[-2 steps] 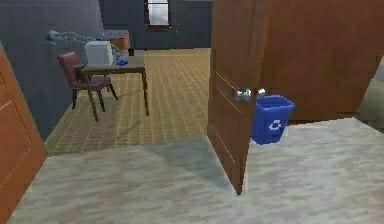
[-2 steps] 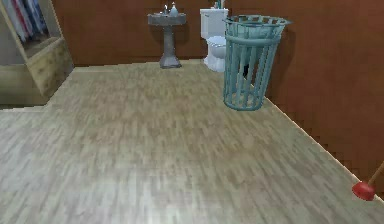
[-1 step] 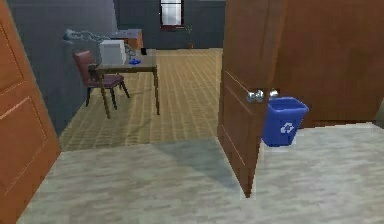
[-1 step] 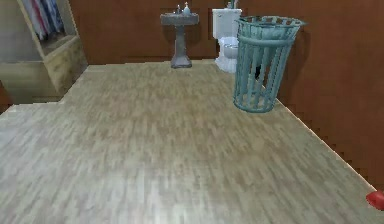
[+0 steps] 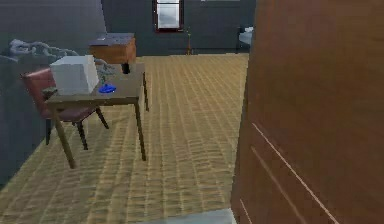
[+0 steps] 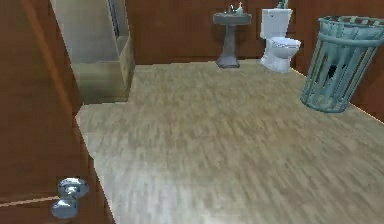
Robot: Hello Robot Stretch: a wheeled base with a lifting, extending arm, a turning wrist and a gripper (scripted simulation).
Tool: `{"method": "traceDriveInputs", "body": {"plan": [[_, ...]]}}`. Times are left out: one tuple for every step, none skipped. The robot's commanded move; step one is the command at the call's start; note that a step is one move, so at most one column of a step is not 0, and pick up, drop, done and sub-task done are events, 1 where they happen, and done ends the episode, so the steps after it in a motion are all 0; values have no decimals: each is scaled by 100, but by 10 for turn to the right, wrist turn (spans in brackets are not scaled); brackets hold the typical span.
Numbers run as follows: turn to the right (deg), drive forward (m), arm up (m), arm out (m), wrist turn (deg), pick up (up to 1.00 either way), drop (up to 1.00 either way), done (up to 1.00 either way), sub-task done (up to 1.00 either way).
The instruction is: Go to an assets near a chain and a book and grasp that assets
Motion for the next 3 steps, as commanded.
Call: {"method": "traceDriveInputs", "body": {"plan": [[0,100,0,0,0,0,0,0,0],[-30,0,0,0,0,0,0,0,0],[0,60,0,0,0,0,0,0,0]]}}
